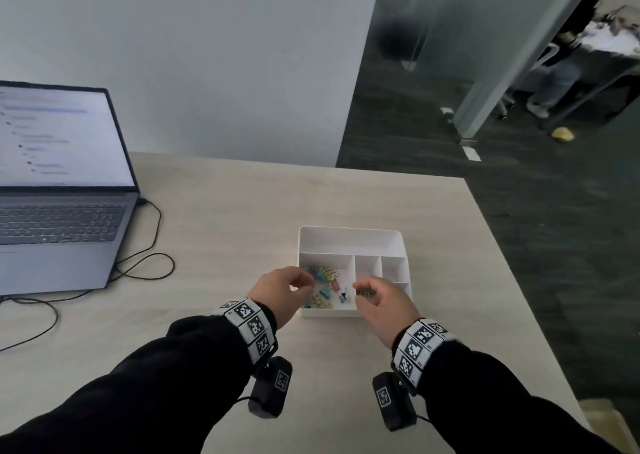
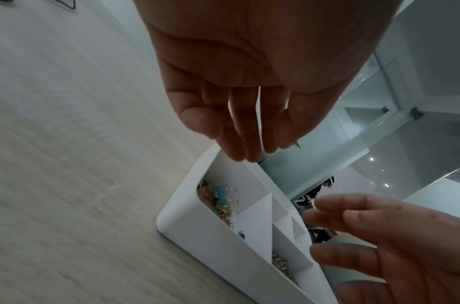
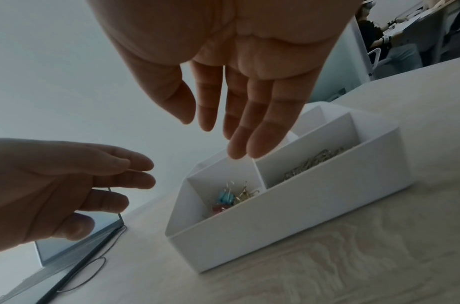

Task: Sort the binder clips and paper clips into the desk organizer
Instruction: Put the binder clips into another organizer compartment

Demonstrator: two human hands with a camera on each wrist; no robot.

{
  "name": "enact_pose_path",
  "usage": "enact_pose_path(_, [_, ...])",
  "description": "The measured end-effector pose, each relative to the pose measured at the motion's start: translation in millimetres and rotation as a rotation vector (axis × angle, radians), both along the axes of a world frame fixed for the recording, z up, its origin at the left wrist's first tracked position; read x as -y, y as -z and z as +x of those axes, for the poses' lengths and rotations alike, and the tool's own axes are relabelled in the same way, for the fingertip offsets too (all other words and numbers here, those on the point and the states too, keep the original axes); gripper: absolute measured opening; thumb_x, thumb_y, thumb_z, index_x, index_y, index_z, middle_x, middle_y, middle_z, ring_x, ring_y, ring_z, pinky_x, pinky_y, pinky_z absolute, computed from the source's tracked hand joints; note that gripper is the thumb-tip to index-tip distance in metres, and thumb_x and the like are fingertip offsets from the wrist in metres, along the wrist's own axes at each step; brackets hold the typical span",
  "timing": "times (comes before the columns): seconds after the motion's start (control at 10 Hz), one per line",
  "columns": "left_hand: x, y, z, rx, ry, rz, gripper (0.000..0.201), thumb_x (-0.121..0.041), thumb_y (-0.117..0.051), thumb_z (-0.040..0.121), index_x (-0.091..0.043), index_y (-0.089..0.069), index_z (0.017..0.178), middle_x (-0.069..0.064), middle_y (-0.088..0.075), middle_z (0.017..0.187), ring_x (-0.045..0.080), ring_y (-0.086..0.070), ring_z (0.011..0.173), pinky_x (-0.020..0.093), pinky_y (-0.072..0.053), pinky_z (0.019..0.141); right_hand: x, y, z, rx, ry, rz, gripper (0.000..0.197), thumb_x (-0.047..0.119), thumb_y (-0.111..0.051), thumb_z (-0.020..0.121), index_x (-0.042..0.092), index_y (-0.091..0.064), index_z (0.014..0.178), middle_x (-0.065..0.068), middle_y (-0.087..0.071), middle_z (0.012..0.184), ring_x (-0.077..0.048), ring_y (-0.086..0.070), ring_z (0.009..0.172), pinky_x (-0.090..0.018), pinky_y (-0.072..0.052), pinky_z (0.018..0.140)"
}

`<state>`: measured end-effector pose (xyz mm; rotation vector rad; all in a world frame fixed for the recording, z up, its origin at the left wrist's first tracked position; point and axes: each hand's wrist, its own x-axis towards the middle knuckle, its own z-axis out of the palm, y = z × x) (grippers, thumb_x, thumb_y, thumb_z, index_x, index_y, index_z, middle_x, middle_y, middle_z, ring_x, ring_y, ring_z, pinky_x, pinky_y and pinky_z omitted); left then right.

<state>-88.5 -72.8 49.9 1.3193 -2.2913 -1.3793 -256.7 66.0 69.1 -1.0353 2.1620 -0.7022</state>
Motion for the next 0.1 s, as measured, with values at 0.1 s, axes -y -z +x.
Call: enact_pose_path(0.1, [-10.5, -20.1, -3.5, -0.034, -0.038, -0.028, 0.009, -0.032, -0.062, 0.085, -0.034, -0.070, 0.090, -0.017, -0.068, 0.089, -0.005, -0.053, 0.061, 0.013, -0.036, 0.056, -7.4, -19.9, -4.8, 0.003, 0.001, -0.079, 0.022, 0.028, -0.057, 0.091, 0.030, -0.064, 0.112, 0.017, -0.064, 0.105, 0.008, -0.057, 0.085, -0.008, -0.043, 0.069])
